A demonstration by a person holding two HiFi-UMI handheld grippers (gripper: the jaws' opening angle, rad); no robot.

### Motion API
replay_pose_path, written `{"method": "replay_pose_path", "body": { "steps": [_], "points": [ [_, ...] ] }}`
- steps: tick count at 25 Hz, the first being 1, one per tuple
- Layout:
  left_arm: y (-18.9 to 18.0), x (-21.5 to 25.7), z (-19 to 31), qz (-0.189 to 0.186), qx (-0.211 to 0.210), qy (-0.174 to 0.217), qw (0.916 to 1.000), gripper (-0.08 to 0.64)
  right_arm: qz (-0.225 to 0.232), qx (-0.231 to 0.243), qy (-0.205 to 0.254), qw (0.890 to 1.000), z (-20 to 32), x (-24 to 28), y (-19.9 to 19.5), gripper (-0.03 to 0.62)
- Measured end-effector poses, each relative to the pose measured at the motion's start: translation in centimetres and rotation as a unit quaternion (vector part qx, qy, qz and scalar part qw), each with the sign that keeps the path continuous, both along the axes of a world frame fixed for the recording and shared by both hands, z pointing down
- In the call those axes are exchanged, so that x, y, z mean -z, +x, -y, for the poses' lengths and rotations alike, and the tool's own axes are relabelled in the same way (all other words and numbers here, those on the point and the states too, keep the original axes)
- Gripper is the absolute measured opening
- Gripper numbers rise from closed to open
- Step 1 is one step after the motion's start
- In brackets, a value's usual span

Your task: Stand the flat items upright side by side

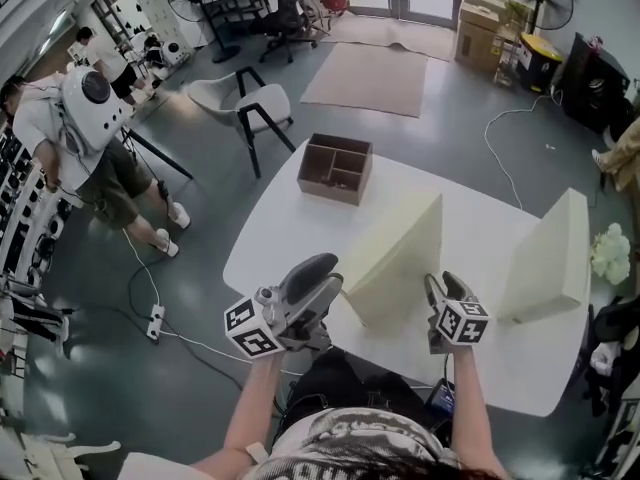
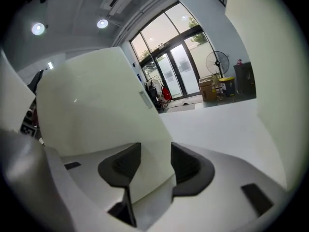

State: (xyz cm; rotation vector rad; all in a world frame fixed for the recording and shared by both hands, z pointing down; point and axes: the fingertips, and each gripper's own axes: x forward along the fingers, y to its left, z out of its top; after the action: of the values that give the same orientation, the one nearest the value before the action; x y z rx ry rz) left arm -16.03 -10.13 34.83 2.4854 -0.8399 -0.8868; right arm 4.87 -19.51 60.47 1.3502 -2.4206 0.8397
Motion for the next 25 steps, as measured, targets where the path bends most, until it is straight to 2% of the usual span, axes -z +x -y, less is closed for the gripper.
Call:
{"method": "replay_pose_path", "body": {
  "steps": [2,5,9,10,12,13,14,16,18,23,25],
  "points": [
    [0.7,0.1,-0.1,-0.001,0.001,0.004,1.0000,0.179,0.011,0.025,0.010,1.000,-1.1,0.9,-0.6,0.181],
    [1.6,0.2,-0.3,-0.002,-0.008,0.008,0.9999,0.179,0.019,0.081,0.034,0.996,-3.3,2.6,-1.7,0.235],
    [2.7,0.5,-0.8,-0.003,-0.014,0.016,0.9998,0.179,0.033,0.173,0.076,0.982,-7.1,6.0,-4.2,0.304],
    [2.9,0.5,-0.9,-0.005,-0.013,0.016,0.9998,0.179,0.040,0.192,0.081,0.977,-8.0,6.7,-5.0,0.329],
    [3.1,0.4,-1.2,-0.009,-0.011,0.015,0.9998,0.179,0.041,0.225,0.090,0.969,-9.9,7.8,-6.5,0.421],
    [3.2,0.4,-1.3,-0.011,-0.010,0.015,0.9998,0.181,0.032,0.240,0.096,0.966,-10.7,8.1,-7.2,0.467],
    [3.4,0.3,-1.4,-0.013,-0.010,0.015,0.9998,0.183,0.014,0.251,0.104,0.962,-11.3,8.2,-7.9,0.483],
    [3.9,0.3,-1.7,-0.016,-0.011,0.016,0.9997,0.183,-0.033,0.255,0.119,0.959,-11.9,8.2,-9.0,0.510],
    [4.2,0.3,-2.0,-0.017,-0.012,0.017,0.9996,0.183,-0.067,0.236,0.130,0.961,-11.7,7.9,-9.3,0.529],
    [4.5,0.0,-2.1,-0.012,-0.017,0.018,0.9996,0.193,-0.085,0.209,0.135,0.965,-11.1,7.3,-8.9,0.528],
    [4.8,-0.4,-2.0,0.013,-0.023,0.014,0.9995,0.218,-0.082,0.211,0.132,0.965,-11.0,7.4,-8.7,0.528]
  ]
}}
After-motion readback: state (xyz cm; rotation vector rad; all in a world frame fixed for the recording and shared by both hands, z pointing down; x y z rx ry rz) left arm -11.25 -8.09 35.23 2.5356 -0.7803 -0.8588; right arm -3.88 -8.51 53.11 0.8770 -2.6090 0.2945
